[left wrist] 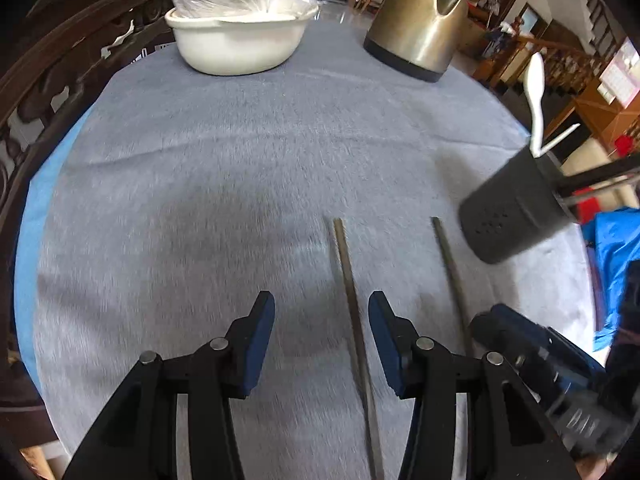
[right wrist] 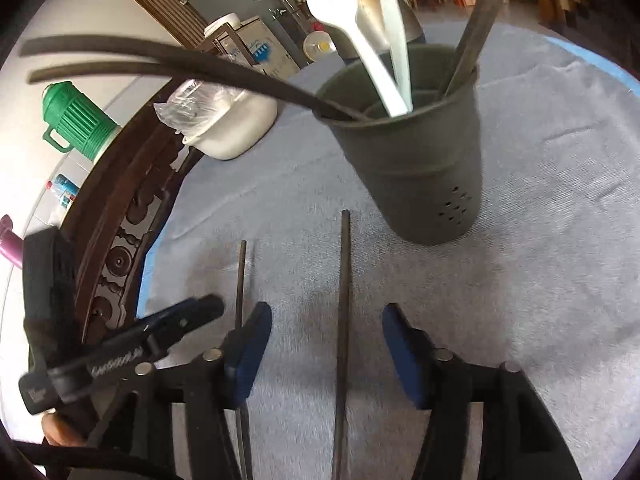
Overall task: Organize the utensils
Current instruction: 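Move both tools down toward the remaining brown chopsticks on the cloth, then grasp one brown chopstick with the right tool while the left tool grasps the other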
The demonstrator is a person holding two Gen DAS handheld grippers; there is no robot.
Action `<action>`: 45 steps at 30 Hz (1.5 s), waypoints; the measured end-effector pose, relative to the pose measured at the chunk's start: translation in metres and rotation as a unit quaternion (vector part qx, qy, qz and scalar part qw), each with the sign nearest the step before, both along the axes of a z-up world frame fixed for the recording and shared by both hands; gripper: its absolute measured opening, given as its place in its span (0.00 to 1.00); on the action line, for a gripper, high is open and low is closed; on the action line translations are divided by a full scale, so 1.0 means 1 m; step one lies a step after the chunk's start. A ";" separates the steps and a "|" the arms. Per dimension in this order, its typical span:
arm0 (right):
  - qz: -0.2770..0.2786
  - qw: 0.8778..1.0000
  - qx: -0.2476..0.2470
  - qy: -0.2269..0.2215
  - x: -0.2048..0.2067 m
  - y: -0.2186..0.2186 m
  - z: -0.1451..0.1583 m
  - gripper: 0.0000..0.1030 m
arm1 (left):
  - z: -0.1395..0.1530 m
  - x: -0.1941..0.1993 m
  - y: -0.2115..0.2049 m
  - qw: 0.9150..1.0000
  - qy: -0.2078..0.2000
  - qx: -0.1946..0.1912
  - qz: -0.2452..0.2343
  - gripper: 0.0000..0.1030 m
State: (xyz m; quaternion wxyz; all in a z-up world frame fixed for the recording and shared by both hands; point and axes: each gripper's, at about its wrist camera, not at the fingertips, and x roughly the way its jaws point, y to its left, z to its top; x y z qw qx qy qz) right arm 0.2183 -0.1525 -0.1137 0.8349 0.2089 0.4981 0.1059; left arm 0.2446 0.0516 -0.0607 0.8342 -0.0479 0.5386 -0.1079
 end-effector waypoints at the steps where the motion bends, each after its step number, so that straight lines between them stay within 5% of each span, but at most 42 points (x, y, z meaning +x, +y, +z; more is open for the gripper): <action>1: 0.005 1.000 -0.012 -0.001 0.002 0.005 -0.004 0.56 | -0.002 0.004 -0.003 1.000 0.001 0.011 -0.002 0.48; 3: 0.013 0.999 -0.040 0.013 0.006 0.014 -0.013 0.28 | -0.006 0.010 -0.005 1.000 0.003 0.022 -0.007 0.47; 7: 0.028 0.995 -0.095 0.003 0.007 0.026 -0.016 0.09 | -0.010 0.015 -0.010 0.999 -0.003 0.033 -0.022 0.29; 8: 0.031 0.994 -0.103 0.003 0.009 0.026 -0.018 0.07 | -0.011 0.015 -0.013 0.999 -0.002 0.033 -0.032 0.17; 15: 0.021 0.997 -0.077 0.011 -0.007 0.003 -0.010 0.06 | -0.011 0.003 -0.031 0.997 -0.005 0.011 -0.070 0.05; 30: -0.057 0.997 -0.020 0.053 -0.079 -0.082 -0.005 0.08 | 0.000 -0.045 -0.098 0.990 -0.012 -0.028 -0.140 0.05; 41: -0.063 0.996 -0.024 0.053 -0.045 -0.100 0.007 0.17 | -0.011 -0.018 -0.103 0.991 0.016 -0.021 -0.130 0.07; 45: -0.067 0.995 -0.025 0.070 -0.018 -0.103 0.000 0.17 | -0.006 -0.004 -0.106 0.991 0.015 -0.015 -0.129 0.21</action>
